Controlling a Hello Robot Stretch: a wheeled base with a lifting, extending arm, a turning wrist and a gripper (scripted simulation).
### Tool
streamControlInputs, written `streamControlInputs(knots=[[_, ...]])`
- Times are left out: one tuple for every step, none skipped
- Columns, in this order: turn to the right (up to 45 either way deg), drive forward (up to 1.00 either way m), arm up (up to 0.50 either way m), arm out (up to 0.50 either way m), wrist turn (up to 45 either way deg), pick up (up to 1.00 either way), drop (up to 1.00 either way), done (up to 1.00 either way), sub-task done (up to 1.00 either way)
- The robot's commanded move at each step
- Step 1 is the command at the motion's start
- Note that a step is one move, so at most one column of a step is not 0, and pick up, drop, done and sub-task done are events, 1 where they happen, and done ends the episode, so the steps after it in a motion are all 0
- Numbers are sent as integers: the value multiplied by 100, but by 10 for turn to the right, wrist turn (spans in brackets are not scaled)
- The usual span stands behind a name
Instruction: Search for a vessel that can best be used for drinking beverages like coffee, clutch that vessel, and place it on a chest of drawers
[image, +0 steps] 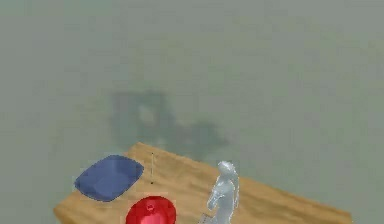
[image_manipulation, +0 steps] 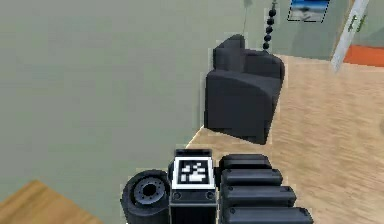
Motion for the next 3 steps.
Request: streamControlInputs(knots=[[450, 0, 0, 0, 0, 0, 0, 0, 0], [-450, 0, 0, 0, 0, 0, 0, 0, 0], [-450, 0, 0, 0, 0, 0, 0, 0, 0]])
